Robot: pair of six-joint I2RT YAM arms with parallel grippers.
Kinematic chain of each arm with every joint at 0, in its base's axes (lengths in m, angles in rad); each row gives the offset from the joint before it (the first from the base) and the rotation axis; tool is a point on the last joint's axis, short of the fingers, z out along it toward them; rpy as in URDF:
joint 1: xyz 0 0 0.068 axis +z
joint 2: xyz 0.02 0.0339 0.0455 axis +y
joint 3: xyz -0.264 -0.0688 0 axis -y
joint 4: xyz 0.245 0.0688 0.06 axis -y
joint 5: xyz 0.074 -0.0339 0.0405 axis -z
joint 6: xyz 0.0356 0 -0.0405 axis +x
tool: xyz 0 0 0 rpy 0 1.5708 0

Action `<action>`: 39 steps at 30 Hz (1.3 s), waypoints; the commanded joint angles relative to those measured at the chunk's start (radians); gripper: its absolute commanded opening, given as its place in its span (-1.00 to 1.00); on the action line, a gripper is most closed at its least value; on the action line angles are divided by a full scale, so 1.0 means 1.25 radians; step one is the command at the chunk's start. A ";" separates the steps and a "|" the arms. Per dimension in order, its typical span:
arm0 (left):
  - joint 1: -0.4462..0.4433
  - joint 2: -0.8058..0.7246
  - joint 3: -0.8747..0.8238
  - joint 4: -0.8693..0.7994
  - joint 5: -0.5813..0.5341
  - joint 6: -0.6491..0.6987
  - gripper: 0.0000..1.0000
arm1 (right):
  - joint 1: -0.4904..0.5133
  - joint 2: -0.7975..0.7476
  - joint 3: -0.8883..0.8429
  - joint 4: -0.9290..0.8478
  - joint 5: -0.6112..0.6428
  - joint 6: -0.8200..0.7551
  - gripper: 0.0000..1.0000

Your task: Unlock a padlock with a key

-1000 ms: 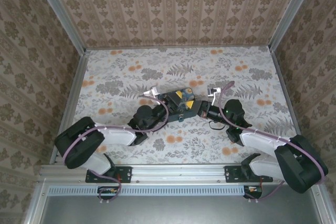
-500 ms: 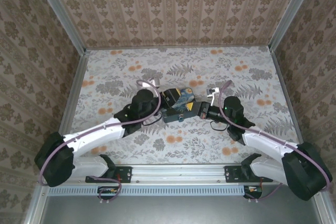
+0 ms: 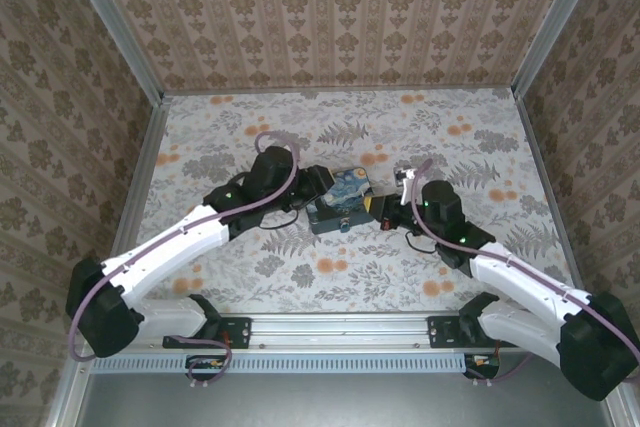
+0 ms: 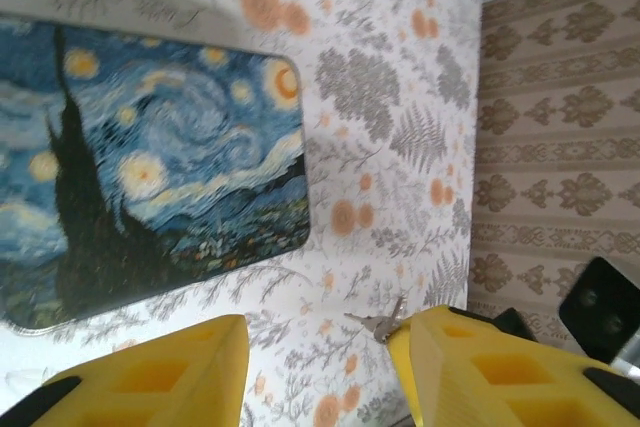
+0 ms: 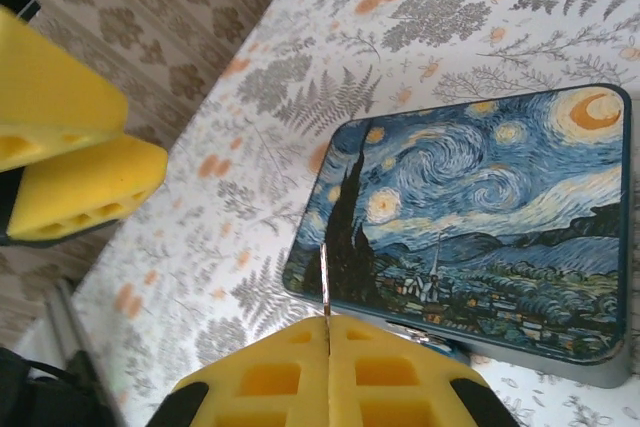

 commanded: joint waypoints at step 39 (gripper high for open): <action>-0.049 0.194 0.144 -0.041 0.061 -0.114 -0.46 | 0.172 0.060 0.126 -0.104 0.253 -0.247 -1.00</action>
